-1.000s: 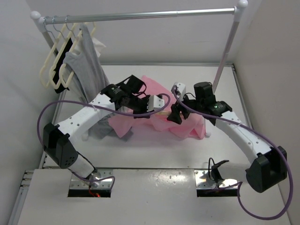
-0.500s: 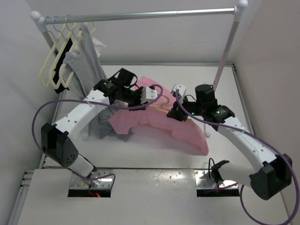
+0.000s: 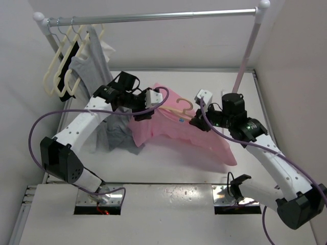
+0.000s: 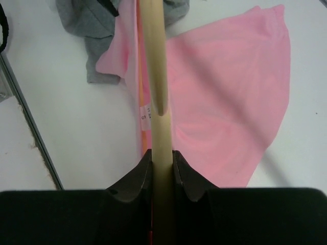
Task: Place the t-shirt on the hanger
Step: Hang the hanger with tshirt onto the clothesline
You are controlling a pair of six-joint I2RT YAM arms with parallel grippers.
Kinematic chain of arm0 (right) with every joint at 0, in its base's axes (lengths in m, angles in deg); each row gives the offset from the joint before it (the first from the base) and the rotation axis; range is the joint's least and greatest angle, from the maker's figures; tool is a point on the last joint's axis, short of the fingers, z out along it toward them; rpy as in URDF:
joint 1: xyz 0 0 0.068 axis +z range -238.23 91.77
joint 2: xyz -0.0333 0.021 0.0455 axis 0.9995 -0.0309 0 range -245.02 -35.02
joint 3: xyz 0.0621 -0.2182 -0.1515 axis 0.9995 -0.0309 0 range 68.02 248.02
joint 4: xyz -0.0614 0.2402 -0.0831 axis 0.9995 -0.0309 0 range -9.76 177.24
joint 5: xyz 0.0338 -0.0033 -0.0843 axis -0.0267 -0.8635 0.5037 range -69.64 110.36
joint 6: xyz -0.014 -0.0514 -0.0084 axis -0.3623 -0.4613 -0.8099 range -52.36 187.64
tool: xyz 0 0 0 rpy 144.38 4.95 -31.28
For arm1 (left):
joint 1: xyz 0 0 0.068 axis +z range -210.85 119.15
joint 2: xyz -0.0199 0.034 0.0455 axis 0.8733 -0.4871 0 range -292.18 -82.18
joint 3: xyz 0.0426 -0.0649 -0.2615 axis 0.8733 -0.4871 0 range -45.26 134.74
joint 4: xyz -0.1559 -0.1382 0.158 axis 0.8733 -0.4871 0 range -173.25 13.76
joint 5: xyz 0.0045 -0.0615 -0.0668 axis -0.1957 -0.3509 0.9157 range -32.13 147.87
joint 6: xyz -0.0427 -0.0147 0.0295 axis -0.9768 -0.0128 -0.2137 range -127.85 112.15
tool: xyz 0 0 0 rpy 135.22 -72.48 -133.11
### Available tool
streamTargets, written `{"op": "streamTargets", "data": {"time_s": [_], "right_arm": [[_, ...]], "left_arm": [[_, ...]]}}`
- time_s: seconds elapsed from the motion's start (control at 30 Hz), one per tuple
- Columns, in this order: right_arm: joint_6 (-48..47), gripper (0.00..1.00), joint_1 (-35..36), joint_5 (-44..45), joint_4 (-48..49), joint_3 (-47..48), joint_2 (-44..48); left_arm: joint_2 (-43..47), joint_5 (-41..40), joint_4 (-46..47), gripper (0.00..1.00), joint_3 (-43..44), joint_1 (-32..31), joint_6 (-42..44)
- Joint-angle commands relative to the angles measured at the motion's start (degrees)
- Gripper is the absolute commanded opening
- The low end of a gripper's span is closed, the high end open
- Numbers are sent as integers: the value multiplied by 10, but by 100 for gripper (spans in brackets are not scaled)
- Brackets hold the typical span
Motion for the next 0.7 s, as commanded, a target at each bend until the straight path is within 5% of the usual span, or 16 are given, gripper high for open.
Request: {"op": "streamTargets", "data": {"time_s": [0.0,0.17,0.47,0.67], "right_arm": [[14,0,-8,24,8,42,-5],[55,0,-8,79,-18,109,-15],[86,0,-3,299,-187,351,-78],[95,0,-3,406,-187,450,-65]], "left_arm": [[7,35,0,66,54,-1,-34],[0,35,5,100,131,-1,-71],[34,-109,139,100,167,-1,-309],[74,-111,139,100,54,-1,-347]]}}
